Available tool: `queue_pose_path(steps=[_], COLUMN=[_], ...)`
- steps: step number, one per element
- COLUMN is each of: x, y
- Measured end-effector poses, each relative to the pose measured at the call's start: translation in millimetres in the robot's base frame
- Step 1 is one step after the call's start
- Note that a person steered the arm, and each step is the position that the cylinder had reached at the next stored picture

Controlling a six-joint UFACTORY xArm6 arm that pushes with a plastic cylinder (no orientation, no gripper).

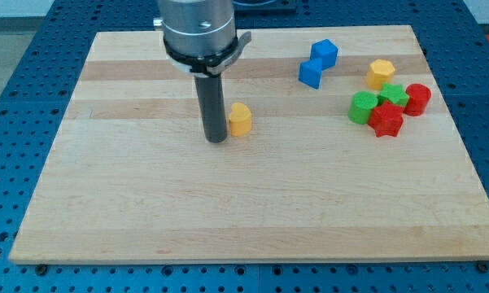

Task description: Move the blue cube closer to the yellow heart

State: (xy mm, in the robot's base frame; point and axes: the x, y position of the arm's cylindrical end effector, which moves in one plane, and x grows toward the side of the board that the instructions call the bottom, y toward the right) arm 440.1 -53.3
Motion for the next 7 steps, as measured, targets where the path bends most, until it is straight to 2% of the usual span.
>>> queue_pose_path(steps=[3, 4, 5, 7], x=[-19.7, -19.5, -36.1, -134.0], y=[36.5, 27.2, -19.5, -25.0])
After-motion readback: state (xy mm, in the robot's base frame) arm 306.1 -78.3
